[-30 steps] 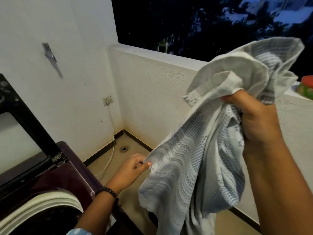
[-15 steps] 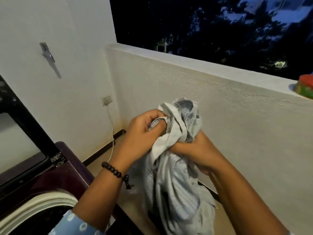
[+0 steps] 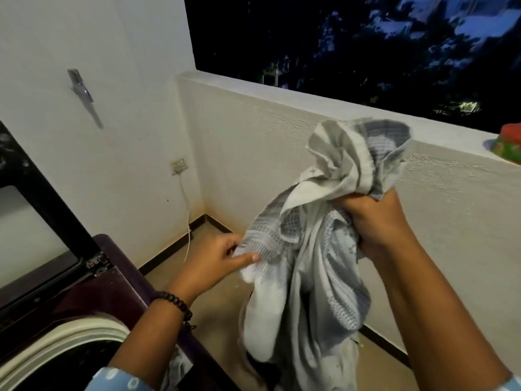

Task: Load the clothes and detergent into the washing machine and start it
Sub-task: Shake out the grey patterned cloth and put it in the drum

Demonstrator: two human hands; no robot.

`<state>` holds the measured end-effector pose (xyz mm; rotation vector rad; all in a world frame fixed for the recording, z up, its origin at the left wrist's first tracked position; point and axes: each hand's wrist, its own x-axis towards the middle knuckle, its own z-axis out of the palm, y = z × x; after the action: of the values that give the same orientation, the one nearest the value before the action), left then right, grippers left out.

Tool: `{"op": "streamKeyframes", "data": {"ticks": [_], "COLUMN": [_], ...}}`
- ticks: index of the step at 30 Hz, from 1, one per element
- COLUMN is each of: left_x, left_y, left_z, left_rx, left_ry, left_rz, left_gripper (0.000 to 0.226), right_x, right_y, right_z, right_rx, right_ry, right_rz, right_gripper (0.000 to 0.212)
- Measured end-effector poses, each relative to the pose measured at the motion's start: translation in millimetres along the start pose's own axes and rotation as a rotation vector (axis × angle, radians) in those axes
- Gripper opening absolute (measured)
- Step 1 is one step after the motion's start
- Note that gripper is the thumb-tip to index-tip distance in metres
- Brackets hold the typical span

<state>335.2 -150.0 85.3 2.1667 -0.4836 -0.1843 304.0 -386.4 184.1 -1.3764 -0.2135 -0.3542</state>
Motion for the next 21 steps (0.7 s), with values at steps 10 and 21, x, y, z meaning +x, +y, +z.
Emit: {"op": "streamKeyframes", "data": {"ticks": [10,21], "left_x": [4,8], "left_y": [-1,96], "left_z": [-2,16], "left_rx": [-0.354,-0.656], "left_ry": [0.282,0.211], "left_rz": [-0.122,0.129], "left_gripper": [0.020,0.026], "right_x": [7,-14], "right_y": [-17,37], "right_z": [-17,12], "right_rx": [0.008,-0.104], "right_ry": [0.060,-0.336], "right_rz": [-0.098,0.167], "right_gripper": [0.038,0.040]}}
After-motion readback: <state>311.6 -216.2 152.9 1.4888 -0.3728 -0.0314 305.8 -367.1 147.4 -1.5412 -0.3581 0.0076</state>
